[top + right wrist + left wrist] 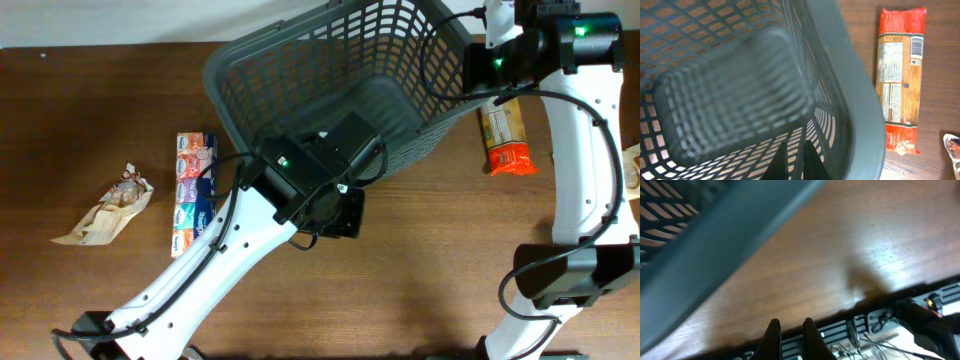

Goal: Pack container

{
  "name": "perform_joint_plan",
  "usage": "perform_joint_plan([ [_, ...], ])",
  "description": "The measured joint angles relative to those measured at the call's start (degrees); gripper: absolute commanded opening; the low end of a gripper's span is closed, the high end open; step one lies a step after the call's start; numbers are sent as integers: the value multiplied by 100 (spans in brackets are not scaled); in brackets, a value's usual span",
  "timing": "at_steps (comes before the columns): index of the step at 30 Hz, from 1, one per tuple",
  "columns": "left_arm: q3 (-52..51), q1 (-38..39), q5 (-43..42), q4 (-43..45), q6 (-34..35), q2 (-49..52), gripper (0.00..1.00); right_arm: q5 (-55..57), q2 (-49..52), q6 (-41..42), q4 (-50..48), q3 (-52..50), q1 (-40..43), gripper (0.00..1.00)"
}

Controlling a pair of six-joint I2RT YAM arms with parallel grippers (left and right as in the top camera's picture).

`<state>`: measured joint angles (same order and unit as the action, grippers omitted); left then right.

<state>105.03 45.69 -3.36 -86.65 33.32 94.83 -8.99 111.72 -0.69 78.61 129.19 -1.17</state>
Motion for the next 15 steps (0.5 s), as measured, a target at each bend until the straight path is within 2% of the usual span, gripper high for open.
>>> perform_joint_plan([
  [8,0,-127,439,22,0,2,2,0,0,-81,142,0,0,4],
  [15,0,-719,492,-17,-85,0,2,0,0,-133,219,0,0,4],
])
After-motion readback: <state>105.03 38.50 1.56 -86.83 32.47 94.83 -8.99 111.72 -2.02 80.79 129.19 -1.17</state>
